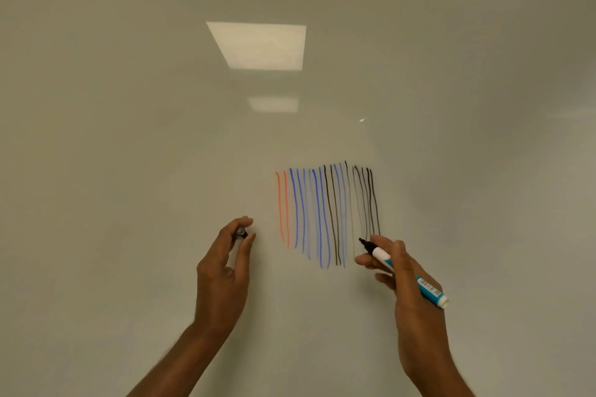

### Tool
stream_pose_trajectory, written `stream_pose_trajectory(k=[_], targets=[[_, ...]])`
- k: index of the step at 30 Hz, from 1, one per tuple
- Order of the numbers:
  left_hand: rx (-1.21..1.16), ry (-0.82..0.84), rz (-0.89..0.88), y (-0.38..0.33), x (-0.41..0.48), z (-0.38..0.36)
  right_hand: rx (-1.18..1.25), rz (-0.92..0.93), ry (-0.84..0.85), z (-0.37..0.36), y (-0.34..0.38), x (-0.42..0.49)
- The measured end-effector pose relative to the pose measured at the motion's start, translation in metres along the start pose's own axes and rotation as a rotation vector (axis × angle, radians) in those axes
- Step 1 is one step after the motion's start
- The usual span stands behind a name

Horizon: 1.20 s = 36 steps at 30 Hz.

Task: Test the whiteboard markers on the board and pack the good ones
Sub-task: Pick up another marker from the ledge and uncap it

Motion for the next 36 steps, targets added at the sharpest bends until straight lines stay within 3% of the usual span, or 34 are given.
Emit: stream_pose_trajectory(k=[3,11,20,31,36], targets=[[0.120,0.022,-0.078,0.014,0.013,-0.006,-0.095,0.092,-0.170,0.007,0.013,0.014],[0.346,0.099,-0.236,0.047,0.038,-0.017,-0.239,0.347,-0.142,0.023,0.024,0.069],[0.395,0.067,-0.245,0.059,0.039,-0.021,-0.413,0.395,-0.153,0.031,0.013,0.116],[0.418,0.049,-0.258,0.058,0.039,-0.021,-0.509,0.286,-0.175,0.066,-0.063,0.047],[0.413,0.047,-0.259,0.056,0.038,-0.022,-0.479,0.287,-0.192,0.061,-0.052,0.042]])
Point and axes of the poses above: each hand's wrist, its own x-axis towards the middle knuckle, its own z-axis out of the back of the hand, y = z × x, the point moved 3 cm from there along x, towards the middle knuckle, and after that the axes turned 13 degrees about y, right-handed, at the moved point
